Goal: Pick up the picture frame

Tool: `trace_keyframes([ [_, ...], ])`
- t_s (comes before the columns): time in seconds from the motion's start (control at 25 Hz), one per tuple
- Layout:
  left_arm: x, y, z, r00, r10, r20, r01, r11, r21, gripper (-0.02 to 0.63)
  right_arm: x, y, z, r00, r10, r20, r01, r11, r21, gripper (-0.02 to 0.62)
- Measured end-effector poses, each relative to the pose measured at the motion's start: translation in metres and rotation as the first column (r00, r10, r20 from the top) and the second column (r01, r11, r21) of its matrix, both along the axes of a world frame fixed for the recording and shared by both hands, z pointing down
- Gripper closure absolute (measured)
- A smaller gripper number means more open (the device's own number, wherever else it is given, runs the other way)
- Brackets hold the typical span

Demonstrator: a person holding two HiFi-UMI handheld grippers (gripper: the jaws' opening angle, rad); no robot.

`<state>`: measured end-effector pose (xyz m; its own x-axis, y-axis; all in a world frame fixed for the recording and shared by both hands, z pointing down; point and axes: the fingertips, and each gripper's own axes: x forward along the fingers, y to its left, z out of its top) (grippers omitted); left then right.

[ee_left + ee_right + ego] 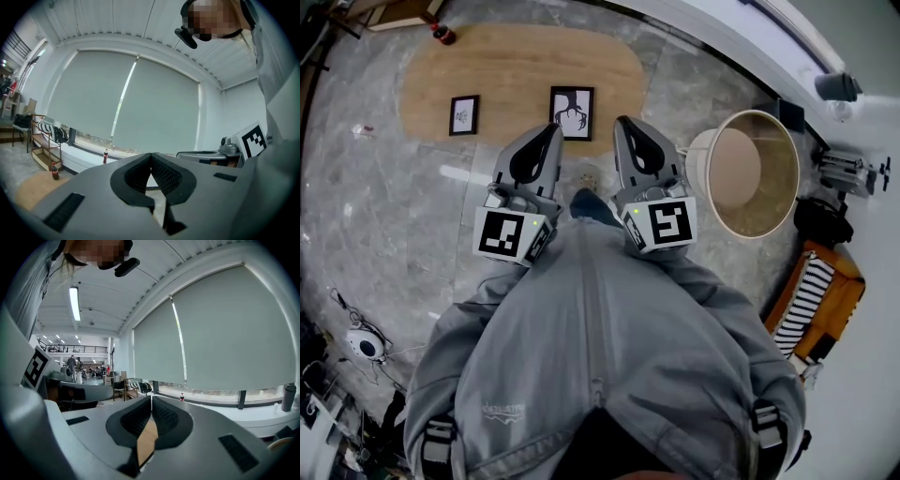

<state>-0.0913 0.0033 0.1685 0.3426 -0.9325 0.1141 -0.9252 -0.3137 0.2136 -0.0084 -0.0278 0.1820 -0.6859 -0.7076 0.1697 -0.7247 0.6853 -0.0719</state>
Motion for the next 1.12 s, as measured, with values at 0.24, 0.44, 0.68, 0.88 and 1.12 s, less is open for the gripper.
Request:
trace_keyframes([
  [0.24, 0.001, -0.032, 0.0, 0.999, -0.035, 0.028, 0.036, 0.998, -0.056, 0.588, 0.001, -0.035, -0.004, 0.999, -0.033, 0.007, 0.033, 0.999, 0.009, 0.563],
  [0.44, -0.002, -0.041, -0.004, 0.999, -0.037, 0.029, 0.038, 0.999, -0.035, 0.588, -0.002, -0.046, -0.007, 0.999, -0.038, 0.009, 0.038, 0.999, 0.022, 0.563],
  [0.68, -0.011, -0.045, -0.012, 1.0, -0.023, 0.012, 0.023, 1.0, 0.001, 0.588, -0.011, -0.046, -0.013, 0.999, -0.03, 0.011, 0.029, 0.999, 0.027, 0.563],
  [0.88, -0.016, -0.054, -0.024, 0.999, 0.02, 0.028, -0.02, 1.0, 0.005, 0.588, -0.022, -0.05, -0.025, 1.0, -0.012, 0.011, 0.012, 1.0, 0.028, 0.563],
  [1.12, -0.026, -0.063, -0.018, 0.998, 0.04, 0.051, -0.038, 0.998, -0.055, 0.588, -0.03, -0.059, -0.022, 1.0, 0.016, 0.014, -0.016, 1.0, 0.009, 0.563],
])
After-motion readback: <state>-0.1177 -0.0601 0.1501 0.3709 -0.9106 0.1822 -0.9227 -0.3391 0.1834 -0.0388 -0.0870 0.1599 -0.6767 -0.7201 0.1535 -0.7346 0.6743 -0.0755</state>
